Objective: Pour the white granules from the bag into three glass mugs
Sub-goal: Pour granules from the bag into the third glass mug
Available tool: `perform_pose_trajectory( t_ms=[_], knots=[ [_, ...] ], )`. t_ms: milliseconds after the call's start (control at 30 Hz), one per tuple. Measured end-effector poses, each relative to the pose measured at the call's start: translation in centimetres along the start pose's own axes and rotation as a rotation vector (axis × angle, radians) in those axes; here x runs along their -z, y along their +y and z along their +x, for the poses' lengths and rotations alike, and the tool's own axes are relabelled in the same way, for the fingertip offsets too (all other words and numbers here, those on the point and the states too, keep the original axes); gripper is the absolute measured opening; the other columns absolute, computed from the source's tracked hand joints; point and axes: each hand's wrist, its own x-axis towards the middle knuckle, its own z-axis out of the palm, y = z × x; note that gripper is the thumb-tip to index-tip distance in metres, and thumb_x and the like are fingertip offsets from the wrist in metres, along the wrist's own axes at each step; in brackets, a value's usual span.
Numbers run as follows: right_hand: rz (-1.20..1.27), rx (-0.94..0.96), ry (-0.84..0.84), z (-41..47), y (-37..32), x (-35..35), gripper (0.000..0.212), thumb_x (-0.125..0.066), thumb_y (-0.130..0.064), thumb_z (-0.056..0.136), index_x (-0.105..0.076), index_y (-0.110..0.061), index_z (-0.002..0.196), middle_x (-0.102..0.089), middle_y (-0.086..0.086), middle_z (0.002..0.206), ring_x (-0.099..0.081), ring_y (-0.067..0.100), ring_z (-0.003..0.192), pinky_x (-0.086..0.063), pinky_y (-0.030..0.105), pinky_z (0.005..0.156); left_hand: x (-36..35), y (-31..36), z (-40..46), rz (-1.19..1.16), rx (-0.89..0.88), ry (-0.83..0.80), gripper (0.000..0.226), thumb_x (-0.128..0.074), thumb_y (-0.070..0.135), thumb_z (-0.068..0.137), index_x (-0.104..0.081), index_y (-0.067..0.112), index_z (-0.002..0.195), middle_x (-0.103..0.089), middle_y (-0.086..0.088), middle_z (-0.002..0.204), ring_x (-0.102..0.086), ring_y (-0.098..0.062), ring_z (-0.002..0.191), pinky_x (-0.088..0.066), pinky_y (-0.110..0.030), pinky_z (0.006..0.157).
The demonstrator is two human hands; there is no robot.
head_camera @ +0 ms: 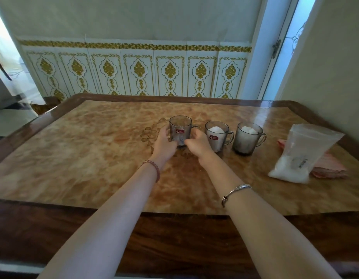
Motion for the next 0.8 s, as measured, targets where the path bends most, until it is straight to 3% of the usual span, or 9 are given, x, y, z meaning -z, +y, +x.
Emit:
perform_pose_trajectory(
  t_ms=[67,233,433,567,700,800],
  knots=[
    [0.015,0.015,-0.004,0.0,0.3,-0.3,0.041,-0.052,0.007,0.086,-0.056,-0.010,0.123,-0.060,0.008,0.114,-0.056,0.029,0.114,-0.047,0.040,0.094,0.1,0.1,-0.2,-0.037,-0.008,-0.012,0.064,-0.054,0.001,0.093,-0.027,0.020,0.148,-0.035,-0.004,0.151,-0.045,-0.018,0.127,-0.048,-0.029,0.086],
    [0.024,0.048,0.011,-1.5,0.3,-0.1,0.043,-0.047,0.013,0.084,-0.059,-0.008,0.120,-0.060,0.005,0.109,-0.056,0.024,0.109,-0.047,0.038,0.094,0.6,0.1,-1.2,-0.045,-0.016,0.026,0.058,-0.052,-0.003,0.091,-0.036,0.014,0.143,-0.043,-0.005,0.145,-0.044,-0.022,0.130,-0.045,-0.039,0.101],
    [0.040,0.055,0.046,-4.4,1.0,1.1,0.041,-0.051,0.012,0.083,-0.061,-0.006,0.118,-0.061,0.005,0.109,-0.058,0.026,0.113,-0.048,0.039,0.094,0.5,0.0,-3.6,0.023,-0.039,0.101,0.042,-0.050,0.002,0.091,-0.050,0.012,0.131,-0.056,-0.004,0.128,-0.053,-0.017,0.112,-0.049,-0.035,0.090],
    [0.055,0.048,0.083,-6.6,1.3,2.5,0.044,-0.054,0.009,0.086,-0.058,-0.002,0.128,-0.057,0.002,0.110,-0.055,0.020,0.113,-0.044,0.028,0.087,-0.2,0.2,-5.3,0.025,-0.065,0.111,0.036,-0.050,-0.003,0.088,-0.057,0.008,0.122,-0.063,-0.006,0.117,-0.059,-0.020,0.110,-0.052,-0.037,0.092],
    [0.060,0.031,0.125,-8.4,1.5,4.0,0.054,-0.058,0.008,0.085,-0.049,0.002,0.138,-0.057,0.005,0.130,-0.053,0.020,0.123,-0.044,0.029,0.099,-1.6,0.9,-7.2,0.013,-0.086,0.089,0.028,-0.050,-0.005,0.088,-0.054,0.019,0.102,-0.061,0.001,0.104,-0.058,-0.016,0.104,-0.051,-0.035,0.092],
    [0.065,0.026,0.155,-9.5,1.7,5.6,0.058,-0.059,0.007,0.085,-0.045,0.000,0.141,-0.054,0.012,0.140,-0.051,0.024,0.128,-0.044,0.036,0.107,-3.2,1.3,-7.9,0.037,-0.094,0.047,0.029,-0.051,0.000,0.089,-0.056,0.015,0.113,-0.061,0.001,0.111,-0.057,-0.016,0.105,-0.051,-0.034,0.090]
  ],
)
